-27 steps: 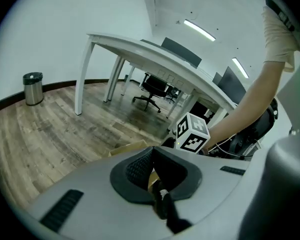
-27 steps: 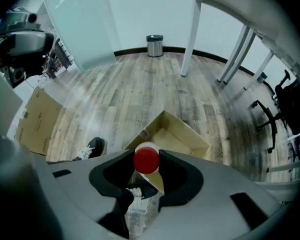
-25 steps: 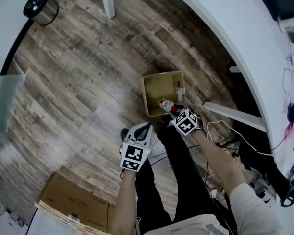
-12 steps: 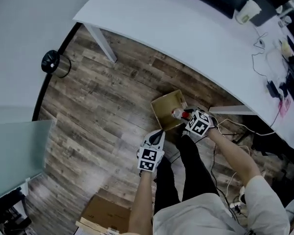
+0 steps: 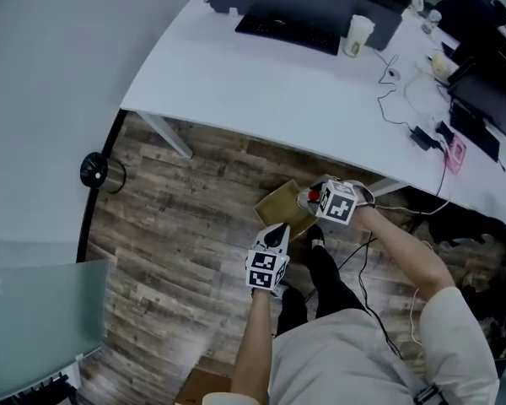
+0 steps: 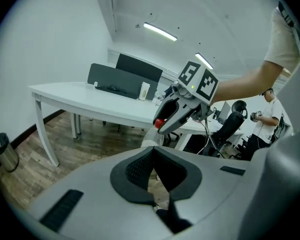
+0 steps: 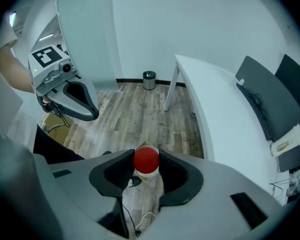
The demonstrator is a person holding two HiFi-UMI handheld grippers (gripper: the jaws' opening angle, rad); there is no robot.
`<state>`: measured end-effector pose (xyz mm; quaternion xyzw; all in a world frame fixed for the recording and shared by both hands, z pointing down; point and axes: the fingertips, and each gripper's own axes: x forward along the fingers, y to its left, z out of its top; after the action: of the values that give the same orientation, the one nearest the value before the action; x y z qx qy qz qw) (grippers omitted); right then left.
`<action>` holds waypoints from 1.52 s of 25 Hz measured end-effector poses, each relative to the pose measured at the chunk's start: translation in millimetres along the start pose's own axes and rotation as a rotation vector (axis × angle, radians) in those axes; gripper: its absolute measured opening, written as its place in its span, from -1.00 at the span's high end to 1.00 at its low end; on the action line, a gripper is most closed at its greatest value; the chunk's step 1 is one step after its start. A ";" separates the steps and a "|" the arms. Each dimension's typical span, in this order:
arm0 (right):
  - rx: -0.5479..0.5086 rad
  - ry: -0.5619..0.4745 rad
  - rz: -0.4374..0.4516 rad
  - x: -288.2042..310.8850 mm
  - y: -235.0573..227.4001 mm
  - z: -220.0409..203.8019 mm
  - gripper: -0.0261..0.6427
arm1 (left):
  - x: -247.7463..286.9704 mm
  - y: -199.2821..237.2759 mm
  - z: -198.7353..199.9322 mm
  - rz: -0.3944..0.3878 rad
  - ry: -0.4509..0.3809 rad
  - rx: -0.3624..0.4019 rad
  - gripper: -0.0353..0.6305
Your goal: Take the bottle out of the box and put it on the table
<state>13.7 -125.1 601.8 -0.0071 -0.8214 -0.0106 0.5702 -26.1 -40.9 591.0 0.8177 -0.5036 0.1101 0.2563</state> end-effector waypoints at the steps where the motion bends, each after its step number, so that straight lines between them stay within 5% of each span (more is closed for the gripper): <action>1: 0.001 -0.001 -0.005 -13.4 -2.3 0.2 0.38 | 0.9 -6.1 9.6 -0.009 -0.001 0.012 0.85; 19: 0.119 -0.107 -0.140 -206.4 -118.3 -25.8 0.38 | 72.9 -62.8 177.4 -0.082 -0.040 0.202 0.85; 38: 0.126 -0.097 -0.118 -213.7 -248.5 -66.6 0.38 | 176.9 -49.5 250.6 -0.023 -0.070 0.210 0.85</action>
<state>144.9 -375.1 422.6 0.0768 -0.8460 0.0079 0.5276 80.8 -291.5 441.6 0.8491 -0.4886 0.1306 0.1525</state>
